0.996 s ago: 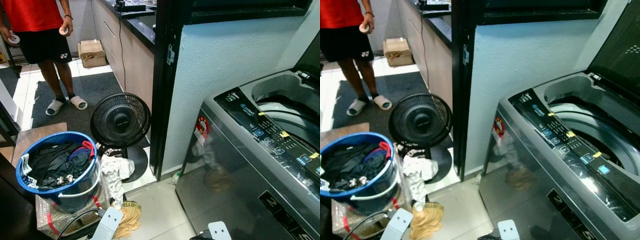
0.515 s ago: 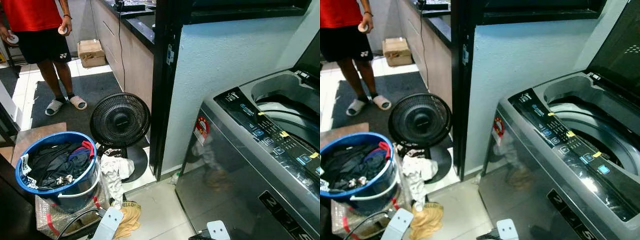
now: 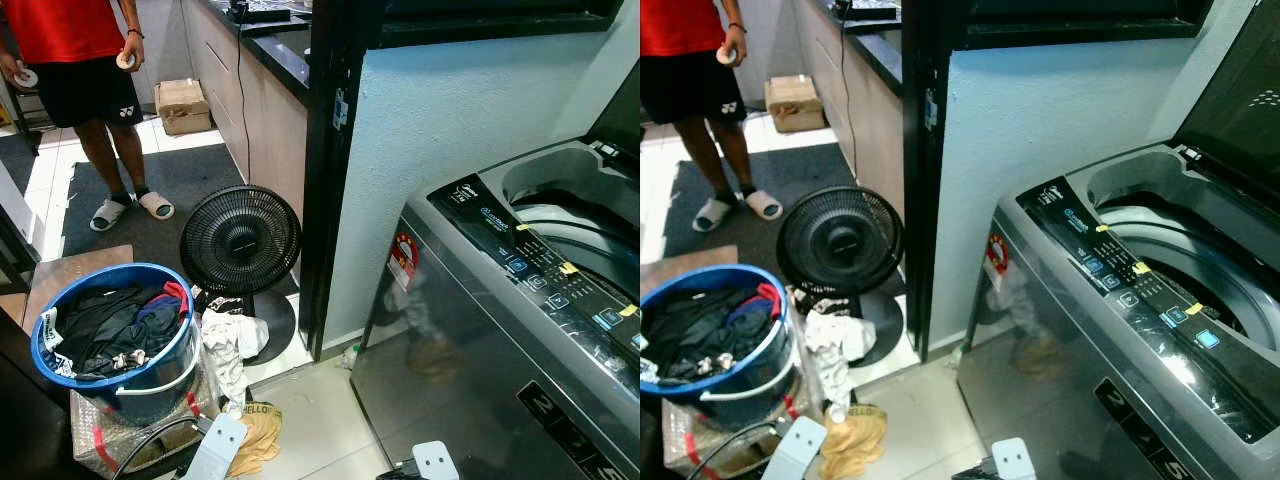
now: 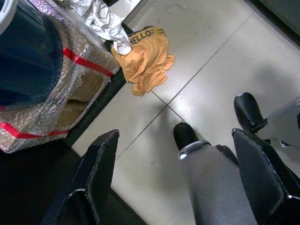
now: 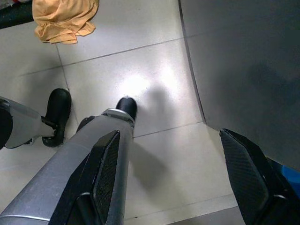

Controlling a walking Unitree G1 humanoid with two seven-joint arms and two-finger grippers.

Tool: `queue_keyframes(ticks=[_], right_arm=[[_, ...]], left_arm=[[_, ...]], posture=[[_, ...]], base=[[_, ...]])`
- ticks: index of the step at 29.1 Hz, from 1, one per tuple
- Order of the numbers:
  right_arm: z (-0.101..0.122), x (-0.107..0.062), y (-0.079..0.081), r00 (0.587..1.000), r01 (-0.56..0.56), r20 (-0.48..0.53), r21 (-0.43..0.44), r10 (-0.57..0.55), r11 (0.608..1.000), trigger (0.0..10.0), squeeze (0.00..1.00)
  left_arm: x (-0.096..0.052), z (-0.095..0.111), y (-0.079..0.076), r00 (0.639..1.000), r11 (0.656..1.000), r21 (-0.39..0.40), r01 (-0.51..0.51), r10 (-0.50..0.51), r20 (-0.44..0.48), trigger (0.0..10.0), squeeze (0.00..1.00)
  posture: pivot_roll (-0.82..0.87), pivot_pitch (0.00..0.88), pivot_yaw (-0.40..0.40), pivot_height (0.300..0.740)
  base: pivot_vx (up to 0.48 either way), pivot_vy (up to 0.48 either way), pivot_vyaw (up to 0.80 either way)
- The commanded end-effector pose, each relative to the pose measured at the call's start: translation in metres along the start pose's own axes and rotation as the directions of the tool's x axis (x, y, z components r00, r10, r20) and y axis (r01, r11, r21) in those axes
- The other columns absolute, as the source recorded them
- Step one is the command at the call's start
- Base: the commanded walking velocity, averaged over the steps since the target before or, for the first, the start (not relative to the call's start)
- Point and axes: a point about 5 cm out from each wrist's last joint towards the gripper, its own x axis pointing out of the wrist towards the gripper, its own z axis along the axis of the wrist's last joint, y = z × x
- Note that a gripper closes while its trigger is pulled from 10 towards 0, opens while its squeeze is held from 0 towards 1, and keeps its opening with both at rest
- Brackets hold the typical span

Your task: Clothes washing

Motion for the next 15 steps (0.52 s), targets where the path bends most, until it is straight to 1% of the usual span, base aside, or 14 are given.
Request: queue_keyframes(ticks=[1, 15], right_arm=[[-0.003, -0.0006, 0.0011, 1.0, -0.004, -0.012, -0.001, 0.004, 1.0, 10.0, 0.0], [-0.0062, -0.0013, 0.0011, 1.0, -0.006, -0.023, -0.009, 0.006, 1.0, 10.0, 0.0]], left_arm=[[-0.0012, -0.0057, -0.0024, 1.0, 1.0, -0.005, 0.008, -0.008, -0.018, 10.0, 0.0], [-0.0017, -0.0081, -0.0035, 1.0, 1.0, -0.008, 0.01, -0.01, -0.026, 10.0, 0.0]], posture=[[0.04, 0.0, -0.003, 0.74], [0.03, 0.0, -0.002, 0.74]], base=[[0.0, 0.0, 0.0], [0.0, 0.0, 0.0]])
